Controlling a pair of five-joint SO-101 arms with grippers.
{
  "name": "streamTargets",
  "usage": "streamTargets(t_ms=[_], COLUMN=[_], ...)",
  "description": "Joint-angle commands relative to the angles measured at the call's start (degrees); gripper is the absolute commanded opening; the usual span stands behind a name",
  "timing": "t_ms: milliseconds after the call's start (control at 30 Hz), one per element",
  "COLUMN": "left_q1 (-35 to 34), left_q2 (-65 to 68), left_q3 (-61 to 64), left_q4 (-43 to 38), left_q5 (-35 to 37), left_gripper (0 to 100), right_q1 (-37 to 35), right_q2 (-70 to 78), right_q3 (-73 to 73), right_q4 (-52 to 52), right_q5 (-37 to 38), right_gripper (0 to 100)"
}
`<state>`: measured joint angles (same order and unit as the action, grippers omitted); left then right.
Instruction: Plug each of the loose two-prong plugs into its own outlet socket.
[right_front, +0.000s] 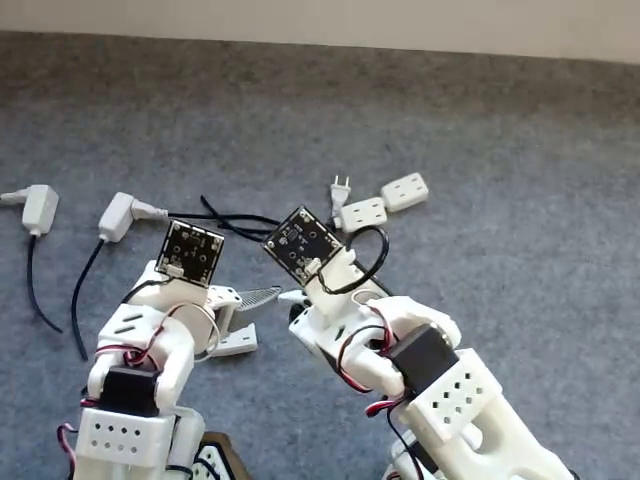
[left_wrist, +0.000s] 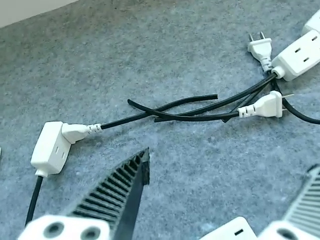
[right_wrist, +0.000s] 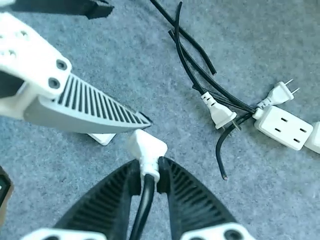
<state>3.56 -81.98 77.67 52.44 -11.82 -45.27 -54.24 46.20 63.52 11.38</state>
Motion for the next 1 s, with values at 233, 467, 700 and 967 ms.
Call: streamTargets(t_ms=[233,467,700,967], left_q1=[3.56,-12.70,-24.92,-39.08], left_q2=[0.31,3.47,42.95,93.32], left_q3=[-0.66,-15.69,-51.82,-111.87], left_q4=[-0.18,0.18,13.19,40.53], left_q5=[-0.62,0.18,1.49,-1.32], left_gripper=[45,40,40,40], right_q1=[1.19,1.10,1.01,0.84], right_q2=[-1.10,1.63,13.41,26.68], right_q3=[-3.91,-2.15,-9.01,-27.12], right_q4=[0.13,6.46,8.13,15.25], right_q5=[0.70,3.60,4.13,14.33], right_gripper=[0.5,0.5,0.5,0.5])
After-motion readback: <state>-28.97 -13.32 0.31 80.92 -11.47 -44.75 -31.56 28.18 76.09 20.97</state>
